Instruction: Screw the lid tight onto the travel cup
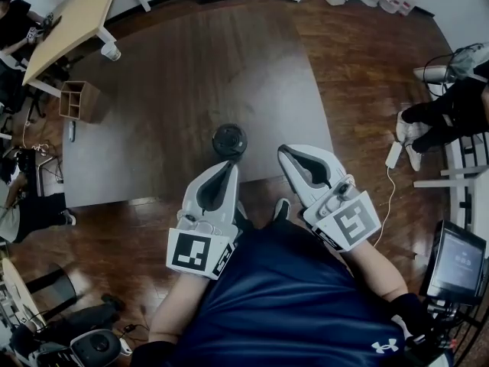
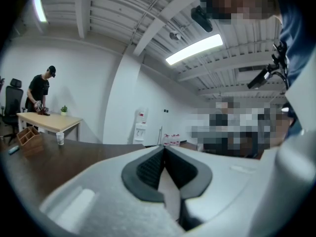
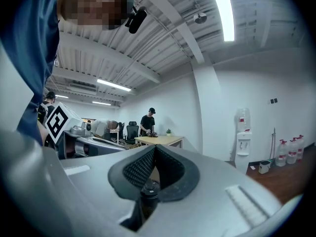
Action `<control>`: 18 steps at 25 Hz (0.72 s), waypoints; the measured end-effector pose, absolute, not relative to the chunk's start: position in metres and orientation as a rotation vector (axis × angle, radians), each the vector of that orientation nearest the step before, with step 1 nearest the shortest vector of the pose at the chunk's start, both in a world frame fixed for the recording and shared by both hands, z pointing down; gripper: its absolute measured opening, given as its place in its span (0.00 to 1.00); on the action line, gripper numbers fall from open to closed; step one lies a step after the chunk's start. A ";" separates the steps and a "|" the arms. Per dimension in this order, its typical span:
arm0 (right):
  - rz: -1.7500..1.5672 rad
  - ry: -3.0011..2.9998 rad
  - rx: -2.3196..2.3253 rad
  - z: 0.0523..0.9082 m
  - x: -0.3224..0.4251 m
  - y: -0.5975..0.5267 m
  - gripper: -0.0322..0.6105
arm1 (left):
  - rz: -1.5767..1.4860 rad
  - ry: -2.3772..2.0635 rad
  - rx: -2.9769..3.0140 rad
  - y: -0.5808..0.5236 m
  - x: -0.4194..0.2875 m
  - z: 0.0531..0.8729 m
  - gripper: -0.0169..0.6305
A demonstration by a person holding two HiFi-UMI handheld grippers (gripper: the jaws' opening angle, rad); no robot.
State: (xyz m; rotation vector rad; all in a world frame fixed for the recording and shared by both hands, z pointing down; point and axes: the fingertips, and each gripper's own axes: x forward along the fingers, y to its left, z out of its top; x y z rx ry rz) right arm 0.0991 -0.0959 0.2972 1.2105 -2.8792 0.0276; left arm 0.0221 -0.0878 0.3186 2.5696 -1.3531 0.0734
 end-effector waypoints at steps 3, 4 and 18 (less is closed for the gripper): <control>0.038 -2.877 1.217 0.299 0.101 -0.097 0.07 | 0.076 -1.354 2.565 -0.088 0.021 0.321 0.03; 0.040 -2.877 1.219 0.299 0.101 -0.097 0.07 | 0.077 -1.355 2.564 -0.088 0.021 0.322 0.03; 0.038 -2.867 1.210 0.298 0.089 -0.100 0.07 | 0.063 -1.365 2.557 -0.091 0.008 0.319 0.03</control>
